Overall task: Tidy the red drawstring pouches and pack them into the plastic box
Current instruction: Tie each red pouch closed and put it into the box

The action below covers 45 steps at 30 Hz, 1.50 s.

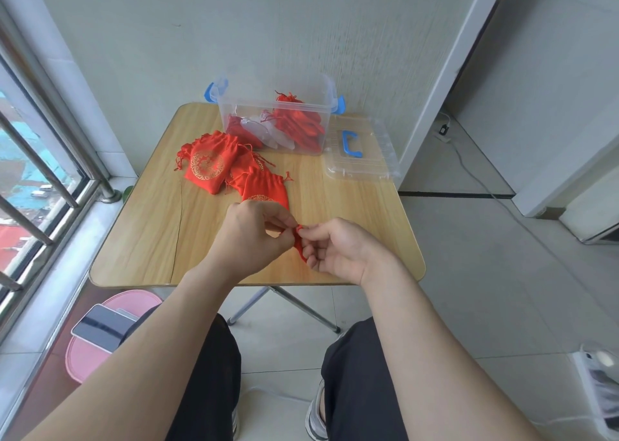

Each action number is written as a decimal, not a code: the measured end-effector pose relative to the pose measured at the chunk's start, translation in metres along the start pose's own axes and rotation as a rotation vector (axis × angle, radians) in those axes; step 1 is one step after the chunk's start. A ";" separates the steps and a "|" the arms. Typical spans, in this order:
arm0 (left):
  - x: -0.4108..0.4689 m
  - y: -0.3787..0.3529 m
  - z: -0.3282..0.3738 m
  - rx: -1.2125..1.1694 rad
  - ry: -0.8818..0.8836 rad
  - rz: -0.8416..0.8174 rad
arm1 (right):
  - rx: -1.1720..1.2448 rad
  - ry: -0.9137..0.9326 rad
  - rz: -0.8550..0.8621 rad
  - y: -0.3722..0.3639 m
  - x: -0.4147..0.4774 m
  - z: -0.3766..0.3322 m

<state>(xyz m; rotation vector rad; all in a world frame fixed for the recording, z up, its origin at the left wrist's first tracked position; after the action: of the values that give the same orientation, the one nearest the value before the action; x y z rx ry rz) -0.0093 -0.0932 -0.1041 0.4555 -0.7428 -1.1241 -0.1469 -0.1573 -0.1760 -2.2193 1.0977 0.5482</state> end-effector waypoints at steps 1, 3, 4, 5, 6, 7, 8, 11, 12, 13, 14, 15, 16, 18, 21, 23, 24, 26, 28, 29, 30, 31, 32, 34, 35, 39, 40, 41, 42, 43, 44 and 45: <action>0.000 0.000 0.000 0.004 -0.002 -0.007 | 0.006 0.004 0.006 0.000 0.000 0.000; -0.001 -0.001 0.000 0.021 -0.019 -0.028 | 0.010 0.016 0.024 0.000 0.000 -0.001; -0.001 -0.002 0.000 0.032 -0.032 -0.031 | 0.010 0.023 0.034 0.001 0.000 -0.002; 0.000 -0.002 -0.001 0.046 -0.045 -0.028 | 0.008 0.030 0.044 0.002 0.000 -0.002; 0.000 -0.002 -0.001 0.059 -0.056 -0.026 | 0.003 0.039 0.054 0.003 -0.001 -0.003; 0.000 -0.003 -0.002 0.069 -0.064 -0.029 | -0.006 0.049 0.065 0.004 -0.001 -0.004; 0.000 -0.003 -0.003 0.077 -0.068 -0.039 | -0.022 0.061 0.077 0.005 -0.002 -0.005; -0.001 -0.004 -0.003 0.108 -0.061 -0.065 | -0.089 0.101 0.118 0.008 -0.004 -0.007; -0.001 -0.004 -0.001 0.109 -0.053 -0.072 | -0.098 0.113 0.120 0.007 -0.004 -0.008; -0.002 -0.005 0.001 0.109 -0.036 -0.078 | -0.103 0.126 0.114 0.005 -0.005 -0.009; -0.002 -0.007 0.003 0.113 -0.015 -0.090 | -0.110 0.140 0.103 0.003 -0.005 -0.010; -0.002 -0.010 0.002 0.126 0.011 -0.108 | -0.119 0.154 0.090 0.001 -0.005 -0.012; -0.002 -0.014 0.000 0.143 0.040 -0.135 | -0.129 0.165 0.078 -0.001 -0.005 -0.012; -0.002 -0.021 -0.008 0.155 0.106 -0.197 | -0.154 0.176 0.074 -0.003 -0.005 -0.013; 0.000 -0.021 -0.017 0.130 0.170 -0.204 | -0.173 0.189 0.101 -0.001 -0.005 -0.013; 0.002 -0.018 -0.020 0.106 0.189 -0.168 | -0.184 0.199 0.123 0.001 -0.005 -0.014; 0.002 -0.017 -0.019 0.097 0.188 -0.140 | -0.190 0.204 0.136 0.003 -0.005 -0.015; 0.004 -0.012 -0.017 0.084 0.184 -0.066 | -0.205 0.211 0.156 0.005 -0.005 -0.016; 0.004 -0.009 -0.024 0.076 0.204 -0.014 | -0.227 0.215 0.167 0.006 -0.004 -0.016; 0.004 -0.008 -0.028 0.077 0.217 -0.004 | -0.238 0.216 0.170 0.006 -0.004 -0.016; 0.004 -0.008 -0.032 0.079 0.228 0.000 | -0.246 0.217 0.173 0.007 -0.004 -0.016; 0.004 -0.008 -0.033 0.069 0.231 0.001 | -0.250 0.217 0.176 0.007 -0.004 -0.016; 0.004 -0.009 -0.032 0.048 0.222 -0.006 | -0.248 0.216 0.179 0.007 -0.004 -0.016; 0.004 -0.010 -0.024 0.034 0.188 -0.044 | -0.243 0.214 0.179 0.007 -0.005 -0.015; 0.004 -0.012 -0.021 0.048 0.171 -0.064 | -0.243 0.212 0.178 0.007 -0.005 -0.015; 0.005 -0.012 -0.022 0.065 0.160 -0.085 | -0.248 0.207 0.178 0.008 -0.006 -0.015; 0.005 -0.012 -0.022 0.059 0.137 -0.093 | -0.242 0.207 0.176 0.008 -0.006 -0.015; 0.005 -0.012 -0.019 0.065 0.101 -0.115 | -0.233 0.208 0.174 0.008 -0.006 -0.015; 0.004 -0.014 -0.017 0.071 0.068 -0.146 | -0.231 0.210 0.173 0.008 -0.006 -0.015; 0.005 -0.017 -0.017 0.077 0.045 -0.172 | -0.233 0.211 0.176 0.009 -0.006 -0.015; 0.005 -0.018 -0.018 0.085 0.034 -0.182 | -0.238 0.213 0.186 0.010 -0.006 -0.016; 0.006 -0.018 -0.020 0.089 0.034 -0.176 | -0.241 0.214 0.198 0.011 -0.006 -0.016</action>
<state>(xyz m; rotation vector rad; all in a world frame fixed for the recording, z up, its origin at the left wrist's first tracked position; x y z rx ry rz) -0.0049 -0.1060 -0.1274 0.6229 -0.7357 -1.2476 -0.1576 -0.1697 -0.1644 -2.4347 1.4391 0.5602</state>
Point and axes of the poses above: each hand's wrist, its own x-axis towards the middle knuckle, its own y-axis out of the back of the hand, z = x × y, the point moved 8 cm from there along x, towards the middle knuckle, and after that the axes turned 4 degrees about x, right-handed, at the moved point
